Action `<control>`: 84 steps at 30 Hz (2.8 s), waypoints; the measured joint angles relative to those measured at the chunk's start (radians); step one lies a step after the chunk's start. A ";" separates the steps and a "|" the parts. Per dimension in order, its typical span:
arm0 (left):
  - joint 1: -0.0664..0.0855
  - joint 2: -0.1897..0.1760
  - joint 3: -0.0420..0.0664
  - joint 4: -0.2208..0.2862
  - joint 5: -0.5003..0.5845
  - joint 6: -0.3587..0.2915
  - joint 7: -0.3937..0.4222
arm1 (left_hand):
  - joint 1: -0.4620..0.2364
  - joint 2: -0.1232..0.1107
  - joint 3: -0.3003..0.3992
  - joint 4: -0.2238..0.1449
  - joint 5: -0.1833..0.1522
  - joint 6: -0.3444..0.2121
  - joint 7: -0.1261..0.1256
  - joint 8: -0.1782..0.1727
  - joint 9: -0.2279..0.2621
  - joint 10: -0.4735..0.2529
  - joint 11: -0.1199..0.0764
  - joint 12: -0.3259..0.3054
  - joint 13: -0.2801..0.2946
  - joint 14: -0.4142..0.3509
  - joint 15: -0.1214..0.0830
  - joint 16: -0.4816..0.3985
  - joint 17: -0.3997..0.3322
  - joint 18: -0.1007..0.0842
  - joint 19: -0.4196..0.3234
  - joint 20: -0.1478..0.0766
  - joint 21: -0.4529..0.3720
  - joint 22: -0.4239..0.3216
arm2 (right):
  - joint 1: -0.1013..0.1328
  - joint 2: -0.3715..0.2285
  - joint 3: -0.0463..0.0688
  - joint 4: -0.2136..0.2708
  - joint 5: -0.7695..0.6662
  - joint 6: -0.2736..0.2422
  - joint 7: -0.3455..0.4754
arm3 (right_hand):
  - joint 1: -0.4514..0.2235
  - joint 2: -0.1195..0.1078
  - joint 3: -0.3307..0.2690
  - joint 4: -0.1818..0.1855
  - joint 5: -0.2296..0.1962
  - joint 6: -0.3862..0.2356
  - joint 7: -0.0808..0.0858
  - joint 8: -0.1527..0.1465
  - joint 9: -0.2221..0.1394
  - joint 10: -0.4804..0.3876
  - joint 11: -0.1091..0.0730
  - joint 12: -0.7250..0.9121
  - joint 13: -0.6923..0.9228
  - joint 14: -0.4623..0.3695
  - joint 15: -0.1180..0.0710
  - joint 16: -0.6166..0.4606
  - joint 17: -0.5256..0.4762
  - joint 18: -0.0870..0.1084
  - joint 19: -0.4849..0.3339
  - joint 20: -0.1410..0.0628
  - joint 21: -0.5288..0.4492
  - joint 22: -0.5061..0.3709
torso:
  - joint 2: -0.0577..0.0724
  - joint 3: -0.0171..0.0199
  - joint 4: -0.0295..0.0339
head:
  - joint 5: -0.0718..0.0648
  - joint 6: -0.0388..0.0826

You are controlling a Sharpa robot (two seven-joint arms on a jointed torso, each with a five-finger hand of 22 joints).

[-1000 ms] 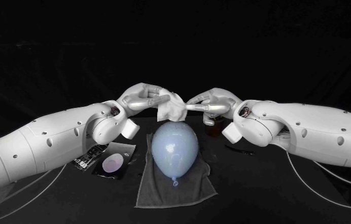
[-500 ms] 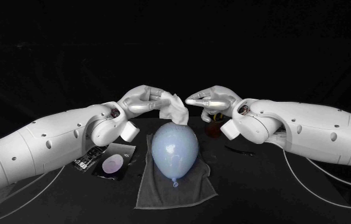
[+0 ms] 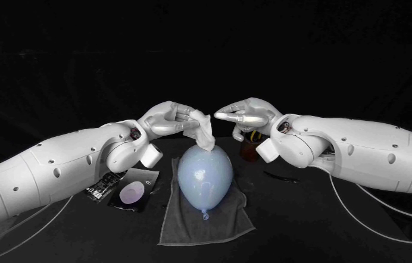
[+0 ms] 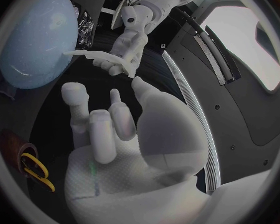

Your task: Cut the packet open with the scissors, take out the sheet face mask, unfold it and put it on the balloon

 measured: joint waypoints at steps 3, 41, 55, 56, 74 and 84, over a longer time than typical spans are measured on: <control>0.000 0.000 0.000 0.002 -0.026 -0.006 0.002 | -0.007 0.007 -0.006 -0.006 0.000 0.005 -0.005 -0.005 0.000 -0.002 0.002 0.000 0.000 0.015 -0.004 0.000 -0.006 0.000 0.004 -0.004 0.029 0.018 | 0.003 0.002 0.001 0.002 0.003 0.006 0.003 | 0.000 0.000 -0.006 0.006 0.000 0.000 0.000 0.000 0.000 0.000 0.000 0.001 0.000 0.000 0.000 0.000 0.000 0.000 0.000 0.000 0.005 0.003 | 0.000 0.0000 0.0000 | -0.001 0.000; 0.000 0.000 0.000 0.002 -0.122 -0.038 0.006 | -0.013 0.013 -0.006 -0.018 0.000 0.016 -0.002 -0.012 0.000 0.004 -0.004 0.000 0.000 0.045 -0.012 0.011 -0.023 0.000 -0.013 -0.020 0.111 0.079 | 0.008 0.017 0.001 0.023 -0.139 0.065 -0.141 | 0.024 0.058 -0.072 0.072 0.000 0.081 -0.037 0.043 -0.002 0.052 -0.032 0.076 0.000 -0.001 -0.013 0.022 -0.001 -0.014 0.076 -0.022 0.119 0.053 | 0.000 -0.0008 0.0001 | 0.000 -0.011; 0.000 0.001 0.000 0.002 -0.150 -0.041 0.001 | -0.019 0.011 -0.006 -0.018 0.000 0.020 0.002 -0.012 0.002 0.004 -0.004 0.000 0.000 0.048 -0.016 0.011 -0.024 0.000 -0.017 -0.019 0.121 0.087 | 0.010 0.009 0.003 0.042 -0.142 -0.003 -0.122 | 0.033 0.040 -0.128 0.087 0.000 0.052 -0.027 0.031 -0.017 0.058 -0.024 0.072 -0.001 0.002 -0.017 0.025 -0.001 -0.017 0.086 -0.024 0.111 0.055 | -0.001 0.0002 -0.0004 | 0.001 -0.013; 0.000 0.001 0.000 0.002 -0.153 -0.041 0.001 | -0.018 0.011 -0.006 -0.018 0.000 0.020 0.002 -0.012 0.002 0.004 -0.004 0.000 0.000 0.048 -0.016 0.011 -0.024 0.000 -0.017 -0.019 0.121 0.087 | 0.010 0.008 0.003 0.043 -0.142 -0.007 -0.121 | 0.031 0.035 -0.133 0.091 0.000 0.041 -0.024 0.025 -0.020 0.049 -0.021 0.065 -0.001 0.002 -0.017 0.025 -0.001 -0.017 0.080 -0.020 0.103 0.051 | -0.001 0.0004 -0.0005 | 0.001 -0.013; 0.000 0.003 0.000 0.002 -0.168 -0.046 -0.002 | -0.018 0.011 -0.006 -0.018 0.000 0.020 0.002 -0.012 0.002 0.008 -0.008 0.000 0.000 0.048 -0.016 0.011 -0.026 0.000 -0.017 -0.019 0.125 0.090 | 0.017 0.020 0.005 0.037 -0.155 -0.029 -0.123 | 0.073 0.062 -0.160 0.091 0.000 0.038 -0.019 0.027 -0.027 0.036 -0.011 0.064 0.001 0.000 -0.007 0.016 0.000 -0.017 0.067 -0.016 0.104 0.053 | -0.001 -0.0008 0.0001 | -0.002 -0.014; 0.000 0.005 0.000 0.001 -0.169 -0.047 -0.002 | -0.018 0.011 -0.006 -0.018 0.000 0.020 0.002 -0.012 0.003 0.008 -0.008 0.000 0.000 0.052 -0.019 0.011 -0.026 0.000 -0.020 -0.023 0.125 0.092 | 0.017 0.026 0.005 0.038 -0.171 -0.027 -0.136 | 0.087 0.076 -0.158 0.089 0.000 0.049 -0.023 0.031 -0.027 0.045 -0.020 0.076 0.000 0.000 -0.007 0.020 -0.001 -0.019 0.081 -0.016 0.127 0.065 | -0.001 -0.0012 0.0008 | -0.005 -0.013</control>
